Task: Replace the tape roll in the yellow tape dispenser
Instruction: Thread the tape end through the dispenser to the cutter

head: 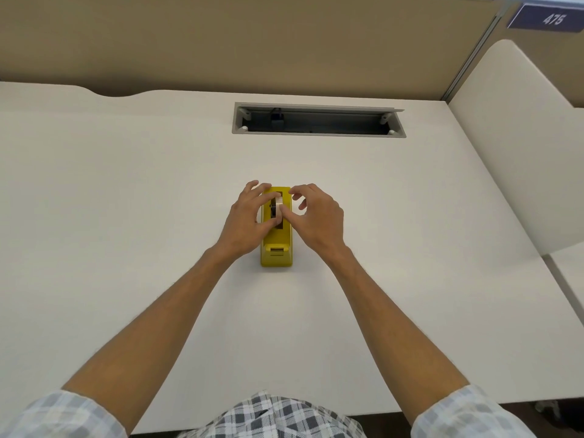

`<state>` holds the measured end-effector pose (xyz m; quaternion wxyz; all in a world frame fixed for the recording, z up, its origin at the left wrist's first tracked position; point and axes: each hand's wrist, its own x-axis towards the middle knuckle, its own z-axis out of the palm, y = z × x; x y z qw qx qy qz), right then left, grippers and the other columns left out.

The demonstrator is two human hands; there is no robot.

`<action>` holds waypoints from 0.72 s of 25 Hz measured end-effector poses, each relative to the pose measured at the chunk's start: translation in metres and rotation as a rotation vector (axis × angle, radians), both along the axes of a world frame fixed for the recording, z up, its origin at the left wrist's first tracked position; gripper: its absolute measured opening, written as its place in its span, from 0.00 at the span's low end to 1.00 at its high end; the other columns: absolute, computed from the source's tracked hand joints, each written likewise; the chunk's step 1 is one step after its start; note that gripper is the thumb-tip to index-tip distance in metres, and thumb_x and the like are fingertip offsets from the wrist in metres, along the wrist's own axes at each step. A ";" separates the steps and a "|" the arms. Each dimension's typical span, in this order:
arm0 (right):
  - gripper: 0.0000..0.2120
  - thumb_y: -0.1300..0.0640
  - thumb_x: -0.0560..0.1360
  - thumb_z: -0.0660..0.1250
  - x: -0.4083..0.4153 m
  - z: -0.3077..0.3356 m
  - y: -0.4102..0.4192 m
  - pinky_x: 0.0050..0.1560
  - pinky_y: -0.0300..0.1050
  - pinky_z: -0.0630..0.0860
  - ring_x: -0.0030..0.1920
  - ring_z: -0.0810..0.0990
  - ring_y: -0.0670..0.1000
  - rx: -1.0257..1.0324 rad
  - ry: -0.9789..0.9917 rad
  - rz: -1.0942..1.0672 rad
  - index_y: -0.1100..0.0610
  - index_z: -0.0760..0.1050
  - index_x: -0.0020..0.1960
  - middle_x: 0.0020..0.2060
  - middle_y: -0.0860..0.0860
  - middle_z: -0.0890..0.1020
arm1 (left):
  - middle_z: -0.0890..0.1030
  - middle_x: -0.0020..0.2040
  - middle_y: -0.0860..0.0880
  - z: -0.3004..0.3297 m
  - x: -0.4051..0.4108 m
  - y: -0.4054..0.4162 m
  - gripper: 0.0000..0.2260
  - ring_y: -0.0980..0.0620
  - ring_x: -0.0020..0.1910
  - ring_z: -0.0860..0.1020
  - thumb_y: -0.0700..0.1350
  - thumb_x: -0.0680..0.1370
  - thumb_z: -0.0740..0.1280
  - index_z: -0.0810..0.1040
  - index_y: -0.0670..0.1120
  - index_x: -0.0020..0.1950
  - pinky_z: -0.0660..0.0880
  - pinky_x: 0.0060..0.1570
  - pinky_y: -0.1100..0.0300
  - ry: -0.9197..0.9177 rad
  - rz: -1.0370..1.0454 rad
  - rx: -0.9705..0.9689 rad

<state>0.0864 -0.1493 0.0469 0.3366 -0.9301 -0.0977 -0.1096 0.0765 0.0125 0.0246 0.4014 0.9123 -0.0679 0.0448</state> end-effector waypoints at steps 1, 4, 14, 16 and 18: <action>0.12 0.45 0.72 0.70 0.000 0.000 0.000 0.38 0.43 0.76 0.38 0.77 0.41 0.001 -0.001 0.001 0.49 0.78 0.53 0.46 0.43 0.81 | 0.69 0.73 0.52 0.001 -0.001 -0.001 0.20 0.52 0.76 0.56 0.50 0.75 0.71 0.75 0.51 0.66 0.68 0.67 0.43 0.004 0.005 -0.033; 0.13 0.44 0.73 0.70 0.001 -0.001 0.001 0.38 0.43 0.77 0.38 0.78 0.42 -0.003 -0.006 0.008 0.49 0.78 0.53 0.46 0.43 0.81 | 0.66 0.75 0.53 0.004 -0.002 -0.004 0.19 0.51 0.76 0.58 0.52 0.75 0.70 0.74 0.53 0.65 0.71 0.64 0.44 0.029 0.063 -0.106; 0.12 0.44 0.72 0.69 0.001 -0.001 0.000 0.38 0.43 0.77 0.38 0.78 0.42 -0.031 0.002 0.021 0.49 0.79 0.52 0.45 0.43 0.81 | 0.68 0.73 0.55 -0.001 -0.007 -0.002 0.19 0.53 0.76 0.56 0.51 0.76 0.69 0.74 0.53 0.66 0.71 0.65 0.43 0.016 0.046 -0.093; 0.11 0.44 0.73 0.69 0.001 -0.001 0.001 0.39 0.43 0.77 0.38 0.78 0.42 -0.034 0.003 0.021 0.49 0.79 0.51 0.45 0.43 0.81 | 0.65 0.74 0.55 0.000 -0.010 -0.002 0.18 0.47 0.72 0.65 0.51 0.75 0.70 0.74 0.57 0.65 0.74 0.60 0.43 0.033 0.069 -0.091; 0.12 0.44 0.73 0.69 0.002 0.000 0.001 0.38 0.43 0.77 0.39 0.79 0.43 -0.040 -0.004 0.021 0.49 0.79 0.52 0.45 0.43 0.82 | 0.63 0.76 0.53 0.001 -0.011 -0.004 0.19 0.42 0.67 0.71 0.53 0.75 0.70 0.74 0.57 0.65 0.76 0.56 0.43 0.048 0.094 -0.060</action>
